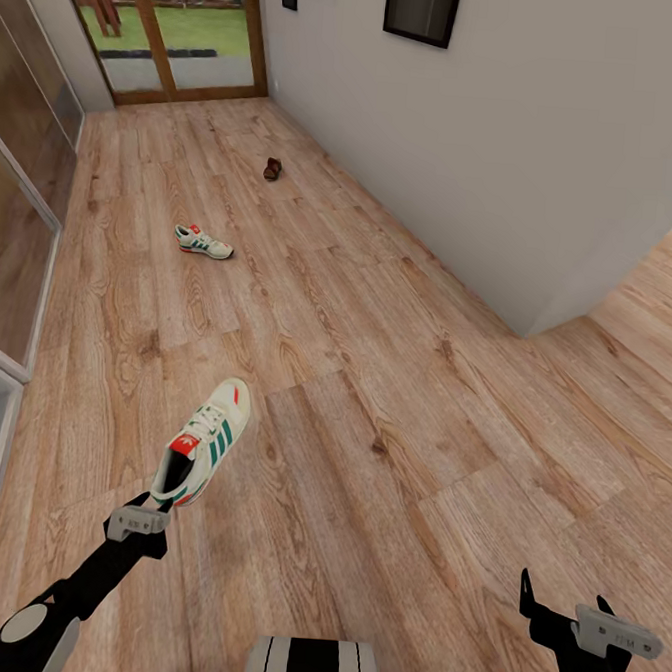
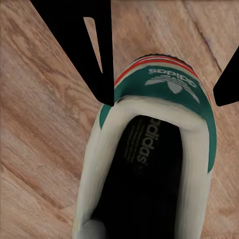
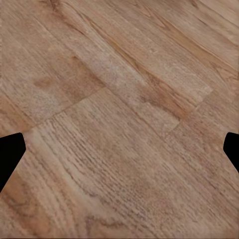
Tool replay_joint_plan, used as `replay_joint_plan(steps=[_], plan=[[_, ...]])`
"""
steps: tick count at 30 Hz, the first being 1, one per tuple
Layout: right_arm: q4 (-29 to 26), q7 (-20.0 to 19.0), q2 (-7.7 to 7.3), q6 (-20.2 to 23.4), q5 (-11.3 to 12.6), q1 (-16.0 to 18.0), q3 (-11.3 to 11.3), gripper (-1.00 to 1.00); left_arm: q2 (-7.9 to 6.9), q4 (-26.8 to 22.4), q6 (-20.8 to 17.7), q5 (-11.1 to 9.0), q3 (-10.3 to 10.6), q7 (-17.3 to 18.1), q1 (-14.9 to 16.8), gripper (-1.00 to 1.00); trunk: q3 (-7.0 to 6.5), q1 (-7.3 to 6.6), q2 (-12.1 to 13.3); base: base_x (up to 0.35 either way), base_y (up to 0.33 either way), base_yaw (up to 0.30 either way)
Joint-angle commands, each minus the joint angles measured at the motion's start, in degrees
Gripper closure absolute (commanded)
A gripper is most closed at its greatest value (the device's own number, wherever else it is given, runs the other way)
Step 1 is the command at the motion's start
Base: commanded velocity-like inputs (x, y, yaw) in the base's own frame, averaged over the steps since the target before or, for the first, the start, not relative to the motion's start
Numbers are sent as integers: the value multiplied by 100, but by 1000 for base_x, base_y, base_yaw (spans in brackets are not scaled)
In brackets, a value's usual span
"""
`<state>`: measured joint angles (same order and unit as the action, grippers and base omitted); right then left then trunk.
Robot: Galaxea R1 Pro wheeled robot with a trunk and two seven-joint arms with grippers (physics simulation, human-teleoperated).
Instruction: Pick up the two gym shoes and the two sandals from the corridor floor and place them onto the hallstand (shoe rack) in the corridor, making sure they are on the rack and not on the floor. Arrange them so the two gym shoes are next to each other and the two sandals are next to each other.
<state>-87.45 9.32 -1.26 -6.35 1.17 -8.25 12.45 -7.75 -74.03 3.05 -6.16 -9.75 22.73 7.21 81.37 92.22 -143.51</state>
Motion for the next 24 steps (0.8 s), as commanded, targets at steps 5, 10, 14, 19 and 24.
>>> replay_joint_plan(steps=[5,10,14,19,24], plan=[[13,27,25,-15,14,-1,-102,-100,15,74,212,-45,0,16,-5,100,2,-1,-1,0,0,0],[21,33,48,-15,10,-1,-213,-100,23,171,364,-44,0,13,-7,100,2,-1,-1,0,0,0],[27,39,56,-15,8,-1,-249,-100,25,213,417,-44,0,13,-8,100,2,-1,-1,0,0,0],[31,44,61,-15,10,-1,-272,-100,26,235,446,-43,3,12,-9,100,-5,-1,-1,0,0,0],[34,49,63,-17,12,-1,-286,-100,27,248,465,-43,6,12,-9,100,-32,-1,-1,0,0,0]])
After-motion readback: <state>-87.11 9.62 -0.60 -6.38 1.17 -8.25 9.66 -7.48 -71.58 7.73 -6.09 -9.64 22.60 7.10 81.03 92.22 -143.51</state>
